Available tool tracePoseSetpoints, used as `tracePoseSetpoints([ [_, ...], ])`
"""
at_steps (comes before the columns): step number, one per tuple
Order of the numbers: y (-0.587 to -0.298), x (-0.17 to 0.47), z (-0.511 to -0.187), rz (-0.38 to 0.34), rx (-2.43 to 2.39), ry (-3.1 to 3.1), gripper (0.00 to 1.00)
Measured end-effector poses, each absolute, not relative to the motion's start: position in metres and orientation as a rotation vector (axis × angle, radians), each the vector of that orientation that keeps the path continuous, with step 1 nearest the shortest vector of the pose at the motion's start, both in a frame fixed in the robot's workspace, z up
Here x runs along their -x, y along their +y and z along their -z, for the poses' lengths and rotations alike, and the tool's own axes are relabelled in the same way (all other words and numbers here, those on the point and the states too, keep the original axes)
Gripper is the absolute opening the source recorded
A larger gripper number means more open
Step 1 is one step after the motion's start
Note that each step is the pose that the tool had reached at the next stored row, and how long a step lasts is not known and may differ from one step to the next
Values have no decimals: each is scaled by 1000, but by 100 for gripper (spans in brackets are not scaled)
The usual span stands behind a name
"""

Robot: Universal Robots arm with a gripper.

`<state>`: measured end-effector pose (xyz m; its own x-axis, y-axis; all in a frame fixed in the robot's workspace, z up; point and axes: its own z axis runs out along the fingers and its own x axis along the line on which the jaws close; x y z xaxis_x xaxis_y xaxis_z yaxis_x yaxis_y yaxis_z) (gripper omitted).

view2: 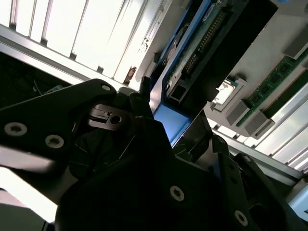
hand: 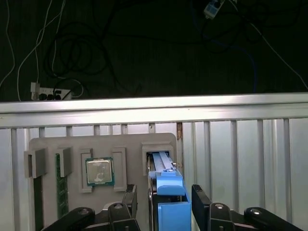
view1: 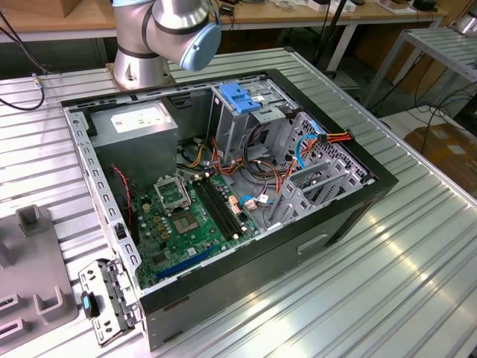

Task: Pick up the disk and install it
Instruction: 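Pick up the disk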

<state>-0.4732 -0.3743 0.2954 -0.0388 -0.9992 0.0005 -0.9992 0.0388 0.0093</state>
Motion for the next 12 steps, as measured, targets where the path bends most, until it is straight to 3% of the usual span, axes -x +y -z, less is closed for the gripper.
tracePoseSetpoints([
  [1,-374,473,-295,10,-2174,-2259,49],
  [5,-374,473,-295,9,-2176,-2258,47],
  [6,-374,473,-295,9,-2176,-2258,41],
  [8,-374,473,-295,9,-2176,-2257,37],
  [12,-374,473,-295,9,-2176,-2257,37],
])
